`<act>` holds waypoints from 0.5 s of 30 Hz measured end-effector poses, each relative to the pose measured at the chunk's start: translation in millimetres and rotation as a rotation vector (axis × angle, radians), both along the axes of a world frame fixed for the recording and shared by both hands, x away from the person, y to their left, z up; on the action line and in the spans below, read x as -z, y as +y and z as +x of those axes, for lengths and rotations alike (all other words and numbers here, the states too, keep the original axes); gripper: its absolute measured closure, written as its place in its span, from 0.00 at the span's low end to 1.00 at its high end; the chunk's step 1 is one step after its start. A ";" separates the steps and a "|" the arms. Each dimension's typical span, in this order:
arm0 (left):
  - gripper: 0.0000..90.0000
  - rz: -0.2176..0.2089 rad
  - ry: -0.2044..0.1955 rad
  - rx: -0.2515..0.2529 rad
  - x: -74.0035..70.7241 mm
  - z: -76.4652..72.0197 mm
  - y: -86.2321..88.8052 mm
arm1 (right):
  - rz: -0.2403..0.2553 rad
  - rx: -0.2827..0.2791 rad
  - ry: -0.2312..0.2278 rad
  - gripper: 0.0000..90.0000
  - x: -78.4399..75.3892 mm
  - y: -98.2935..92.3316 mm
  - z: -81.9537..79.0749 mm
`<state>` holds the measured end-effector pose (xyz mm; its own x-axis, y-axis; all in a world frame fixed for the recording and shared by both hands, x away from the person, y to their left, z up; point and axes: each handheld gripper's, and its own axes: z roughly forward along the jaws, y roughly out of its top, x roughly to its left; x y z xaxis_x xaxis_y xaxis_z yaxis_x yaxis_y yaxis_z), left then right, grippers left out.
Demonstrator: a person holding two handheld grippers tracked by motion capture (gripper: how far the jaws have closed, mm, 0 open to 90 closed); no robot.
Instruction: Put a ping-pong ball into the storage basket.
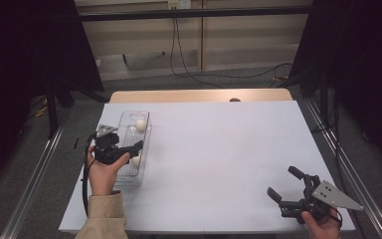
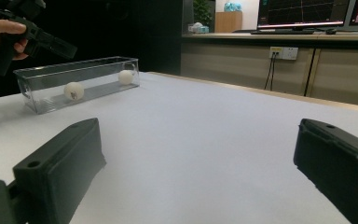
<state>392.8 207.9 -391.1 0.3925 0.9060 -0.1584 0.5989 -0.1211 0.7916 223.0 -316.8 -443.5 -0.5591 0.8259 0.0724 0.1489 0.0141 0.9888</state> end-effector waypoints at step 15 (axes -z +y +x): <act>0.05 -0.050 -0.066 0.036 0.6 -17.9 0.7 | 0.005 -0.003 0.001 0.01 -0.4 1.0 -0.1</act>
